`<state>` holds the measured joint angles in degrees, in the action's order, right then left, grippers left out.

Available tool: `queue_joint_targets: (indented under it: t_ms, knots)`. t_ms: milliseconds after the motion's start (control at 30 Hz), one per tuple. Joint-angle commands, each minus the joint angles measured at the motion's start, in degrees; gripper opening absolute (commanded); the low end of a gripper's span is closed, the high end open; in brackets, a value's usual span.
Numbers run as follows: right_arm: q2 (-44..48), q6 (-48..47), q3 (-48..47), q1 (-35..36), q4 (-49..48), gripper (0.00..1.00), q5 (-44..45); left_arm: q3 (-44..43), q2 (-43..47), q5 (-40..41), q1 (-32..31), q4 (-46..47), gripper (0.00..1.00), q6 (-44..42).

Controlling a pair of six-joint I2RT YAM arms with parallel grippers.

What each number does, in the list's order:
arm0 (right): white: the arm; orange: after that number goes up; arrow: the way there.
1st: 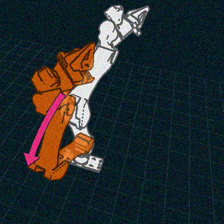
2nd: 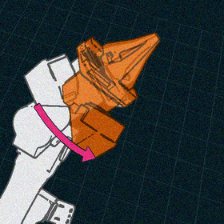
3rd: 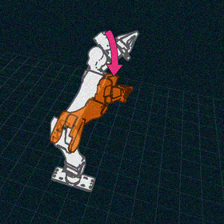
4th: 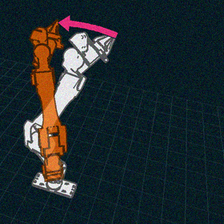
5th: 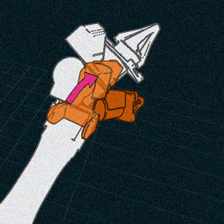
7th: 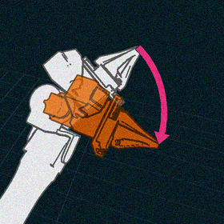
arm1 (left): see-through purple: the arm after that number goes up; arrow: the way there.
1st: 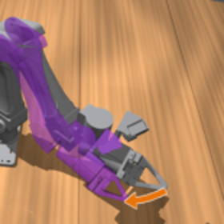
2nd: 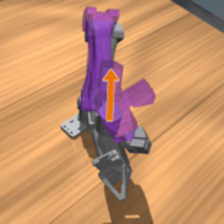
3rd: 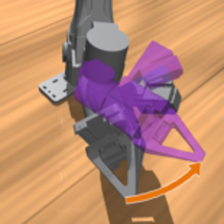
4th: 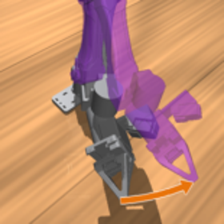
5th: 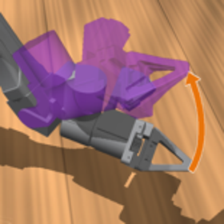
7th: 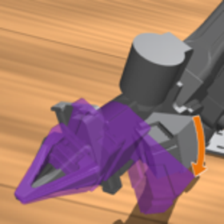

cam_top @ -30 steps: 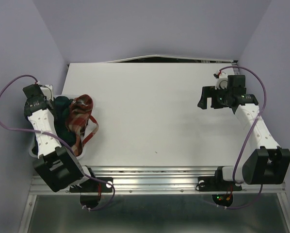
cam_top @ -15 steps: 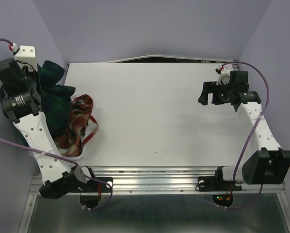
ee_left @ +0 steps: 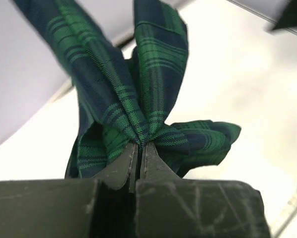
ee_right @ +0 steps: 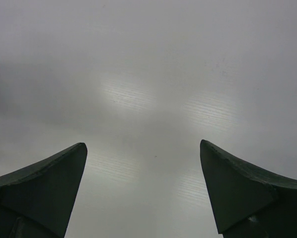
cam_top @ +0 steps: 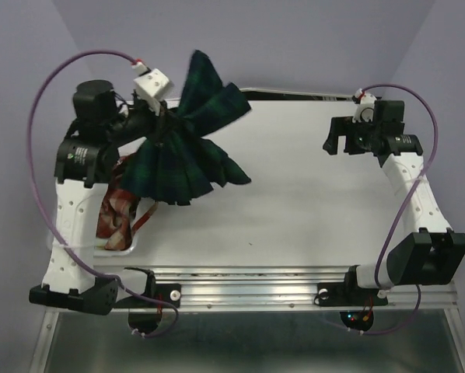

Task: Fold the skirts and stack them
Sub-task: Move the skirt to the center of the board

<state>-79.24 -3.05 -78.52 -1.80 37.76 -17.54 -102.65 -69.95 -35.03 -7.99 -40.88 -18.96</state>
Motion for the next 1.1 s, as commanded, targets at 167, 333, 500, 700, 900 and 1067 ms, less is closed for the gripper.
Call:
queue_joint_targets:
  t_ms: [167,333,500,700,900,1067]
  knots:
    - [-2.4,-3.6,1.1,-10.6,4.7,1.00,-9.0,15.1,-10.0,6.3,-25.3,12.9,0.00,-4.9]
    - [-2.2,-5.6,3.6,-11.9,5.9,1.00,-11.2,19.5,-18.0,7.7,-29.8,20.2,0.00,-3.4]
    - [-2.5,-7.5,5.4,-11.9,6.5,1.00,-13.7,20.2,-27.8,7.6,-30.9,20.2,0.00,-12.3]
    - [-4.0,-7.5,6.9,-11.9,6.3,1.00,-23.5,18.5,-33.8,12.0,-29.7,19.3,0.00,-23.4]
    - [-9.2,-1.3,9.2,-10.8,-2.3,1.00,-26.8,12.1,-30.3,11.2,-29.4,14.6,0.25,-26.1]
    - [-18.1,5.1,7.9,-10.8,-6.6,0.97,-30.0,9.6,-23.3,11.4,-30.2,11.3,0.48,-27.4]
